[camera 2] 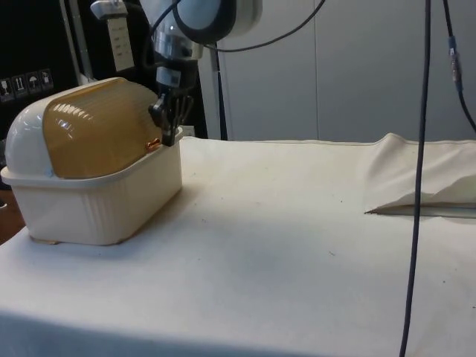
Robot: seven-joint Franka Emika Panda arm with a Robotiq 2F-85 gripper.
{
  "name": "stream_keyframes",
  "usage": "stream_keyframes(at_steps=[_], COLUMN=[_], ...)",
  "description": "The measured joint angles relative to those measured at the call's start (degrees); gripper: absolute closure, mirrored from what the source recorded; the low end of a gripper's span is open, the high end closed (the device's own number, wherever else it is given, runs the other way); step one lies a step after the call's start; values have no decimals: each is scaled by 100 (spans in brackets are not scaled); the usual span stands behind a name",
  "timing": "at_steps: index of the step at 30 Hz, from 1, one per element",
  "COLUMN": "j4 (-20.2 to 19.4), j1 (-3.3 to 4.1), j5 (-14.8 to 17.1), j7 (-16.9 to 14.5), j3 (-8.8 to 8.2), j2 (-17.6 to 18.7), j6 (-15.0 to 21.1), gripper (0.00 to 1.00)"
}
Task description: Open the lid, then close it.
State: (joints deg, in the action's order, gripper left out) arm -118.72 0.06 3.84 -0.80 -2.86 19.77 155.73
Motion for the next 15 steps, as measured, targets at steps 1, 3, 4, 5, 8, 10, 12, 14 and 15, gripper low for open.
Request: stream_keyframes(at_steps=[1, 3, 4, 5, 8, 10, 12, 14, 15], j4=[0, 11, 11, 11, 17, 23, 29, 34, 46], j1=[0, 0, 0, 0, 0, 0, 0, 0, 0], j5=[0, 11, 11, 17, 34, 52, 57, 92, 138], j7=[0, -6, -6, -6, -6, -6, 0, -6, -11], j3=[0, 6, 6, 6, 6, 6, 6, 6, 11], j2=[0, 17, 17, 23, 34, 34, 34, 34, 40], j6=[0, 0, 0, 0, 0, 0, 0, 0, 0], gripper=[100, 100, 100, 100, 100, 100, 100, 100, 100])
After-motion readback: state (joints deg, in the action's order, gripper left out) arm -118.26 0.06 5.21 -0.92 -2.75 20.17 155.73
